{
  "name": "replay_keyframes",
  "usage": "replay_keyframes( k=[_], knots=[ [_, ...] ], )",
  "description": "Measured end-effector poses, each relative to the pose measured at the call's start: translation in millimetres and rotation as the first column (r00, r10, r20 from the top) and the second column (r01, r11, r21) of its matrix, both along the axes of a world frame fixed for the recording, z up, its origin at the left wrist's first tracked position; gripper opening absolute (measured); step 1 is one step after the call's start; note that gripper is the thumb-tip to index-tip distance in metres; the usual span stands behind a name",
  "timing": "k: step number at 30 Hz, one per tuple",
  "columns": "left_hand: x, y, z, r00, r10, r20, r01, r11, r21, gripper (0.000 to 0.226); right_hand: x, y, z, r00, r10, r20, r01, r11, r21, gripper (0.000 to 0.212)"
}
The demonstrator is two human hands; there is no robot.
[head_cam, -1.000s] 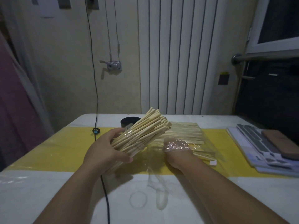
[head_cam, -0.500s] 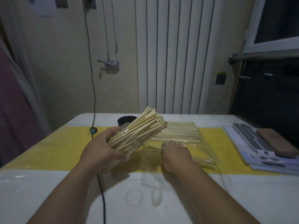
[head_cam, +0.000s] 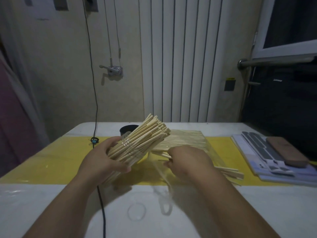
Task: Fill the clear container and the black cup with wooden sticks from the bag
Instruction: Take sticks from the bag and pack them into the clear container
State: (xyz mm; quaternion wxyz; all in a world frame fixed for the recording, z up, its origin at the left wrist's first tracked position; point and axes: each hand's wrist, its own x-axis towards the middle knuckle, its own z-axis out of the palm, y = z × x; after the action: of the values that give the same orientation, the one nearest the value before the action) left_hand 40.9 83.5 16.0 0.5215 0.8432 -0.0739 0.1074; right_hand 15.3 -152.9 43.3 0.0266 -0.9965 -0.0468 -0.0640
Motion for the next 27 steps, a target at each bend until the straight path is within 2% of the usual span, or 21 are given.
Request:
replay_keyframes(
  k=[4, 8, 10, 12, 14, 17, 21, 24, 27],
  knots=[
    [1, 1, 0, 1.0, 0.004, 0.0, -0.004, 1.0, -0.001, 0.077, -10, -4, 12, 0.994, 0.007, 0.113, -0.006, 1.0, -0.003, 0.027],
    [2, 2, 0, 1.0, 0.01, -0.007, -0.01, 1.0, -0.007, 0.079, -15, 0, 19, 0.949, 0.061, 0.308, -0.059, 0.998, -0.016, 0.027],
    [2, 2, -1, 1.0, 0.007, -0.007, -0.007, 1.0, -0.006, 0.079, -11, 1, 16, 0.849, 0.114, 0.517, -0.11, 0.993, -0.038, 0.027],
    [1, 2, -1, 1.0, -0.007, -0.012, 0.007, 1.0, 0.0, 0.08, -8, 0, 12, 0.664, 0.131, 0.736, -0.182, 0.983, -0.011, 0.025],
    [1, 3, -1, 1.0, -0.016, -0.012, 0.016, 1.0, 0.008, 0.08, -3, -4, 8, 0.496, 0.106, 0.862, -0.264, 0.964, 0.033, 0.029],
    [1, 3, -1, 1.0, -0.023, -0.005, 0.023, 1.0, 0.012, 0.08, -4, -8, 6, 0.353, 0.035, 0.935, -0.285, 0.956, 0.072, 0.041],
    [1, 3, -1, 1.0, -0.027, -0.001, 0.027, 0.999, 0.035, 0.08, -8, -7, 5, 0.232, 0.005, 0.973, -0.345, 0.935, 0.078, 0.048],
    [0, 2, 0, 1.0, -0.022, 0.004, 0.022, 0.998, 0.06, 0.082, -7, -8, 4, 0.192, 0.046, 0.98, -0.414, 0.909, 0.039, 0.043],
    [1, 2, -1, 1.0, -0.017, 0.004, 0.017, 0.997, 0.08, 0.086, -4, -4, 2, 0.24, -0.031, 0.97, -0.529, 0.834, 0.157, 0.036]
  ],
)
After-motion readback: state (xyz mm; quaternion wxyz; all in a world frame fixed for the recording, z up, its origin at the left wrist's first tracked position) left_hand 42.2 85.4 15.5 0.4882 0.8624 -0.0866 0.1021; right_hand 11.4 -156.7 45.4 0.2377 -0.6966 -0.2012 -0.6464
